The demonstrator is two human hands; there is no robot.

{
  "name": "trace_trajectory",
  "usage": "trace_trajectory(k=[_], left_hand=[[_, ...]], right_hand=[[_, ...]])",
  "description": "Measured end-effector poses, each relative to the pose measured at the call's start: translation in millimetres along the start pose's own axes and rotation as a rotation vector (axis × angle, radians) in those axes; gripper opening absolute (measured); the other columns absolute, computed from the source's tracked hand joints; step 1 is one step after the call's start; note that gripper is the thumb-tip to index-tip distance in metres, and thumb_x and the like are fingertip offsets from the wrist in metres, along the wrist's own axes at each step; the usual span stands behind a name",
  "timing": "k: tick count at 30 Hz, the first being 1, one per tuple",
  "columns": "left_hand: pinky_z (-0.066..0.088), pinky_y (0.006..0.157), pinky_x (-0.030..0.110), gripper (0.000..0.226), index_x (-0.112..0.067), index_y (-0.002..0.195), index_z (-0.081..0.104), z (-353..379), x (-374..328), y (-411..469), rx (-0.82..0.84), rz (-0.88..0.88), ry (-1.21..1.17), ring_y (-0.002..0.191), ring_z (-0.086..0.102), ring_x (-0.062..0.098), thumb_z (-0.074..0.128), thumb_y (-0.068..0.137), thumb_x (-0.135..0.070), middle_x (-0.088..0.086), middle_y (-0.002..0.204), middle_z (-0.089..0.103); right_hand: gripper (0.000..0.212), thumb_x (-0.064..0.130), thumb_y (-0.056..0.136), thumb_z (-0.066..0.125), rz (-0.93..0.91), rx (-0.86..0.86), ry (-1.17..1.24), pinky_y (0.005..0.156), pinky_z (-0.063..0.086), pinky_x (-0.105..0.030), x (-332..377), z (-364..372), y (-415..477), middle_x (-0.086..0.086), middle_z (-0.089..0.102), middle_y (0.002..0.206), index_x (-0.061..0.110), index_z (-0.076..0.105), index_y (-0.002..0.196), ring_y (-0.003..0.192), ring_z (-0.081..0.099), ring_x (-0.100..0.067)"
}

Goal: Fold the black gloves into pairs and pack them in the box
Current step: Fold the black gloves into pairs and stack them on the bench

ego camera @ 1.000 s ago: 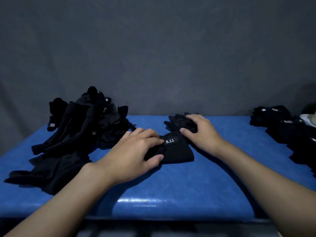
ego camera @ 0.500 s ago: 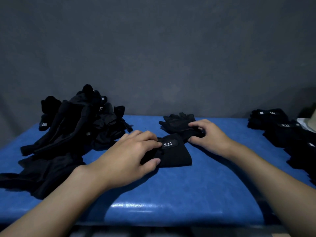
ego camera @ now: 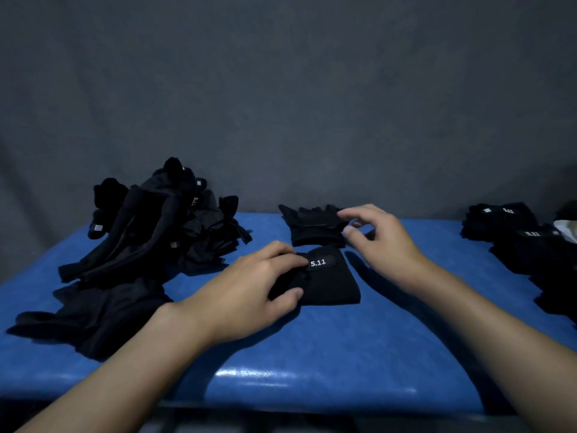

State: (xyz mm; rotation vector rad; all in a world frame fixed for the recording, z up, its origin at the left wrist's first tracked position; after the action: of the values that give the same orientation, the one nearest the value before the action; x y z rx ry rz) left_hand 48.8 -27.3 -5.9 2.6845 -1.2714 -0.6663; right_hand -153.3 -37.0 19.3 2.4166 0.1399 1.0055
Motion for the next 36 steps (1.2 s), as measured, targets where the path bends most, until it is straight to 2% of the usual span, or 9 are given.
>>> trace_trajectory(k=[2,5,8,11,15,19,25,31,36], left_hand=[[0.041,0.105,0.029,0.049,-0.028,0.14,0.05,2,-2,3,-0.005,0.005,-0.031,0.123,0.048,0.003,0.057,0.094,-0.043,-0.021,0.134,0.041],[0.038,0.105,0.024,0.047,-0.027,0.139,0.051,7,-10,7,-0.007,0.023,-0.053,0.121,0.048,0.002,0.059,0.094,-0.04,-0.017,0.133,0.043],[0.039,0.102,0.022,0.047,-0.028,0.139,0.05,13,-23,12,-0.005,0.049,-0.092,0.117,0.048,0.001,0.059,0.095,-0.039,-0.019,0.129,0.044],[0.043,0.099,0.025,0.048,-0.033,0.139,0.045,23,-38,22,0.013,0.072,-0.131,0.114,0.05,0.002,0.059,0.094,-0.04,-0.021,0.129,0.045],[0.045,0.095,0.036,0.038,-0.032,0.128,0.048,37,-57,49,0.023,0.113,-0.088,0.109,0.054,0.01,0.059,0.093,-0.042,-0.02,0.127,0.047],[0.037,0.099,0.033,0.04,-0.031,0.129,0.049,54,-77,89,-0.004,0.144,0.075,0.115,0.045,0.011,0.055,0.093,-0.046,-0.016,0.129,0.044],[0.033,0.105,0.038,0.047,-0.028,0.137,0.048,76,-96,160,-0.013,0.134,0.235,0.13,0.034,0.018,0.052,0.095,-0.049,-0.008,0.145,0.035],[0.038,0.102,0.041,0.047,-0.027,0.137,0.047,88,-86,206,-0.019,0.089,0.241,0.124,0.04,0.02,0.052,0.095,-0.048,-0.008,0.136,0.042],[0.038,0.102,0.038,0.05,-0.028,0.14,0.044,92,-79,225,-0.052,0.062,0.193,0.126,0.041,0.017,0.053,0.095,-0.049,-0.011,0.137,0.045]], right_hand=[[0.014,0.017,0.089,0.068,-0.048,0.079,0.041,0.079,0.044,-0.017,20,-6,-10,0.011,0.065,0.103,0.024,0.072,0.101,0.1,0.06,-0.004],[0.014,0.026,0.083,0.076,-0.12,0.294,-0.031,0.09,0.047,-0.03,34,-3,-33,0.016,0.065,0.105,0.028,0.073,0.096,0.106,0.056,-0.001],[0.022,0.038,0.078,0.076,-0.127,0.358,-0.193,0.102,0.04,-0.04,22,-7,-48,0.026,0.061,0.107,0.037,0.07,0.099,0.112,0.052,-0.005],[0.026,0.05,0.074,0.068,-0.095,0.339,-0.238,0.102,0.039,-0.044,7,-25,-55,0.031,0.058,0.106,0.042,0.066,0.099,0.11,0.051,-0.004],[0.025,0.04,0.079,0.074,-0.055,0.308,-0.338,0.101,0.038,-0.044,-19,-54,-60,0.027,0.059,0.106,0.04,0.066,0.103,0.109,0.049,-0.005],[0.029,0.044,0.082,0.071,0.008,0.265,-0.508,0.102,0.032,-0.039,-49,-81,-52,0.025,0.059,0.11,0.04,0.063,0.11,0.109,0.044,-0.003],[0.038,0.046,0.084,0.068,0.059,0.233,-0.715,0.098,0.028,-0.038,-87,-112,-21,0.021,0.059,0.111,0.036,0.058,0.119,0.114,0.041,-0.008],[0.04,0.05,0.081,0.067,0.088,0.193,-0.809,0.09,0.024,-0.038,-116,-118,16,0.012,0.061,0.104,0.036,0.056,0.116,0.111,0.039,-0.01],[0.05,0.052,0.082,0.066,0.125,0.166,-0.826,0.083,0.017,-0.037,-132,-119,32,0.01,0.061,0.11,0.037,0.05,0.127,0.114,0.039,-0.011]])
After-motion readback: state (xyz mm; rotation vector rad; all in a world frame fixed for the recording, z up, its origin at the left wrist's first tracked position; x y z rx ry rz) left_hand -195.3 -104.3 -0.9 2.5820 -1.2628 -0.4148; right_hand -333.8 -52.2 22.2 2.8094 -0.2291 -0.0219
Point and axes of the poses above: each hand's wrist, its own y-axis towards the middle knuckle, its own z-axis out of the palm, x = y × z, the point moved 7 cm from there along y, towards the middle knuckle
